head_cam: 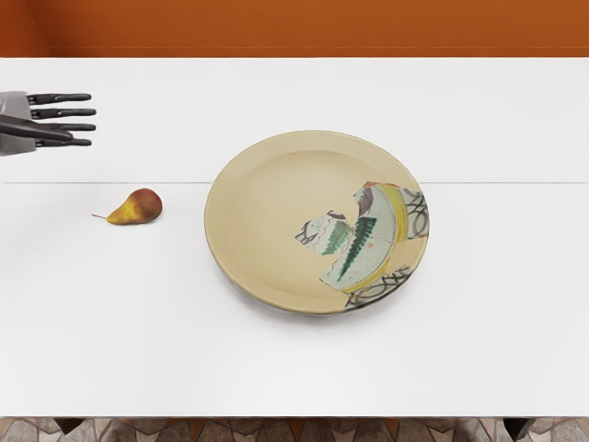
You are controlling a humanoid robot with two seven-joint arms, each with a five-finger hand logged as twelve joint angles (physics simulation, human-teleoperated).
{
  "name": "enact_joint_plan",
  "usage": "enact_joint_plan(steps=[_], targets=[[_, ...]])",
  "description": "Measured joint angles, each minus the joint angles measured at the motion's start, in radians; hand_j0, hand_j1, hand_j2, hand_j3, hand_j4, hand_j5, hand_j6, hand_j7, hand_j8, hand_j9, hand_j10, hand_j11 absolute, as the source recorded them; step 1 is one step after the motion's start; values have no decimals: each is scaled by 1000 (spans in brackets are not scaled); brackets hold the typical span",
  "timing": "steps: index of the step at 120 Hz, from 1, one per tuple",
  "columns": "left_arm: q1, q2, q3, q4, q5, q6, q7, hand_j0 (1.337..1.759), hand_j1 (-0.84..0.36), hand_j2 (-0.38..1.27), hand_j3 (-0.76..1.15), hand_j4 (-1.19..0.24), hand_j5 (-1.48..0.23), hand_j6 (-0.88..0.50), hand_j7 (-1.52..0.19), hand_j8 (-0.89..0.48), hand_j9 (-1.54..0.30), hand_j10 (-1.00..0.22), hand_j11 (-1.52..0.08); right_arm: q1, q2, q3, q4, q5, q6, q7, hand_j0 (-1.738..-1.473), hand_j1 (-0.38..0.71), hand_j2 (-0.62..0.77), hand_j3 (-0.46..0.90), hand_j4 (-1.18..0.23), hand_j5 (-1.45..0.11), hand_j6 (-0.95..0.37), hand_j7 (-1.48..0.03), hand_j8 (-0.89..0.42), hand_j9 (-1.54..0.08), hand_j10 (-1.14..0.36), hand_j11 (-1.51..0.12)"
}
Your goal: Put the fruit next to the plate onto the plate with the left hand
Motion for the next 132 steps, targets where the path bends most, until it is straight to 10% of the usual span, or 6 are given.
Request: enact_joint_plan(steps=[48,132], targets=[[-26,-88,9,-41,318,0,0,1658,99,42,0,-207,-271,-207,-271,-206,-271,-207,-271,0,0,-1,0,1,0,0,-1658,-349,0,0,0,0,0,0,0,0,0,0],[-6,-67,-2,-557,898,32,0,1658,109,42,0,-204,-262,-204,-262,-204,-262,-203,-261,0,0,-1,0,1,0,0,-1658,-349,0,0,0,0,0,0,0,0,0,0]])
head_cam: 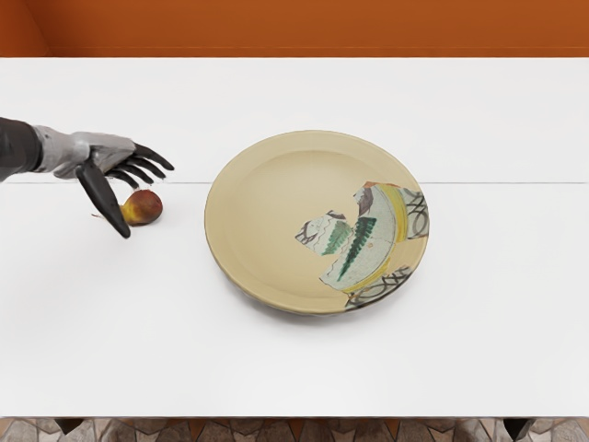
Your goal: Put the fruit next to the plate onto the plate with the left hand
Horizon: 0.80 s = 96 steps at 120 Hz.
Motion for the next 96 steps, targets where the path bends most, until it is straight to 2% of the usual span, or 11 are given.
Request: enact_joint_plan(steps=[32,60,71,80,96], targets=[[14,-15,3,-21,137,189,0,1658,109,42,0,-204,-261,-204,-261,-204,-261,-203,-261,0,0,0,0,0,0,0,-1658,-349,0,0,0,0,0,0,0,0,0,0],[23,-60,107,-21,323,314,0,1658,111,42,0,-204,-261,-205,-260,-205,-260,-203,-260,0,0,0,0,0,0,0,-1658,-349,0,0,0,0,0,0,0,0,0,0],[24,-62,127,-18,351,354,0,1658,111,43,0,-204,-261,-205,-260,-205,-260,-203,-260,0,0,0,0,0,0,0,-1658,-349,0,0,0,0,0,0,0,0,0,0],[24,-108,149,-13,362,385,0,1658,111,43,0,-204,-260,-205,-260,-205,-260,-203,-260,0,0,0,0,0,0,0,-1658,-349,0,0,0,0,0,0,0,0,0,0],[27,-158,184,39,362,407,0,1658,117,42,0,-199,-254,-200,-254,-200,-253,-198,-253,0,0,0,0,0,0,0,-1658,-349,0,0,0,0,0,0,0,0,0,0]])
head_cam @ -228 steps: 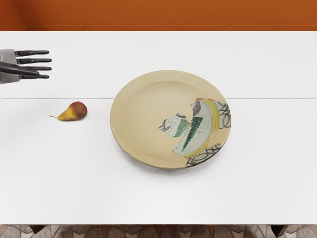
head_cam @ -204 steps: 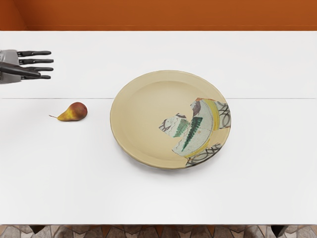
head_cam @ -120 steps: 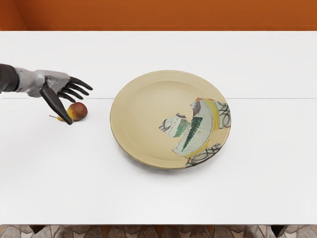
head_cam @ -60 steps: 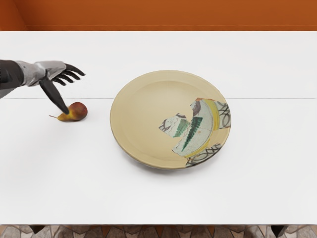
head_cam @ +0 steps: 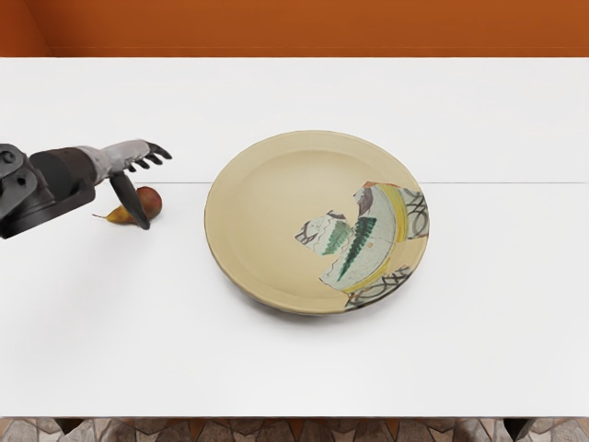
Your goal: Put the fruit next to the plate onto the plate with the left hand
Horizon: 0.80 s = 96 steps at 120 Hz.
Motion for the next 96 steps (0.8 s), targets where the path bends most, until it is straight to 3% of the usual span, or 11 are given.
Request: enact_joint_plan(steps=[27,69,96], targets=[[3,0,20,56,-12,7,0,1658,96,45,0,-217,-277,-218,-277,-218,-277,-216,-277,0,0,0,0,0,0,0,-1658,-349,0,0,0,0,0,0,0,0,0,0],[8,0,26,73,-15,9,0,1658,-118,82,0,-395,-509,-396,-509,-395,-509,-394,-509,0,0,0,0,0,0,0,-1658,-349,0,0,0,0,0,0,0,0,0,0],[15,0,27,74,-15,10,0,1658,-192,96,0,-463,-585,-458,-591,-459,-591,-458,-591,0,0,0,0,0,0,0,-1658,-349,0,0,0,0,0,0,0,0,0,0]])
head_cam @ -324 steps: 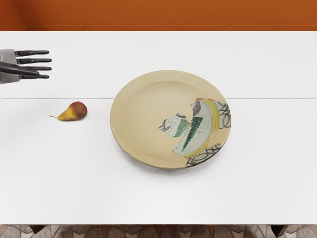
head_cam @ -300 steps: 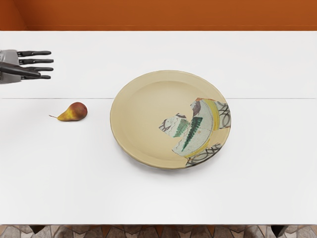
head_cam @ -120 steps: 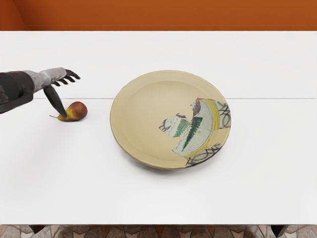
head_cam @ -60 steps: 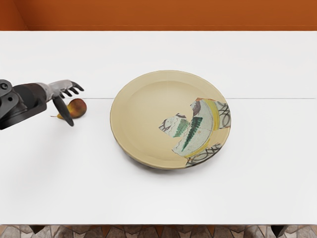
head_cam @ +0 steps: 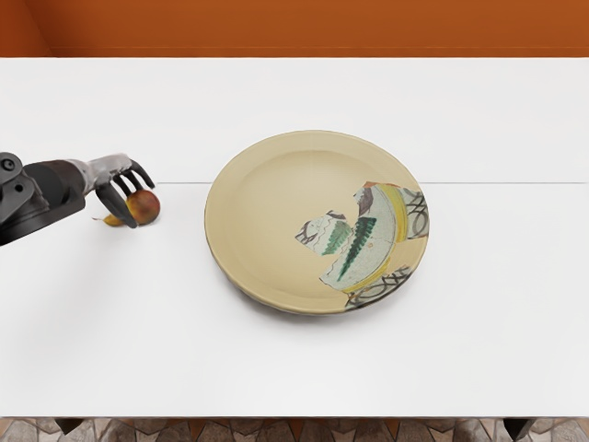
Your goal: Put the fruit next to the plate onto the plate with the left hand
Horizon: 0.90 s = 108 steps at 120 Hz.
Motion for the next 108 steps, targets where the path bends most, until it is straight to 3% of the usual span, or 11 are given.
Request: enact_joint_plan(steps=[23,48,76,108], targets=[[9,-6,0,0,2,0,0,1657,-230,106,0,-510,-635,-528,-650,-502,-649,-502,-647,0,0,0,0,0,0,0,-1658,-349,0,0,0,0,0,0,0,0,0,0],[14,-8,8,0,2,0,0,1653,-247,129,0,-543,-686,-455,-717,-526,-714,-528,-712,0,0,0,0,0,0,0,-1658,-349,0,0,0,0,0,0,0,0,0,0],[17,-8,13,0,0,1,0,1650,-259,46,0,-522,-726,-401,-748,-477,-760,-542,-760,0,0,1,0,0,0,0,-1658,-349,0,0,0,0,0,0,0,0,0,0],[15,-18,29,5,11,5,1,1643,-255,61,0,-595,-710,-433,-753,-482,-806,-561,-800,0,0,1,0,0,0,0,-1658,-349,0,0,0,0,-1,0,-1,0,-1,0]])
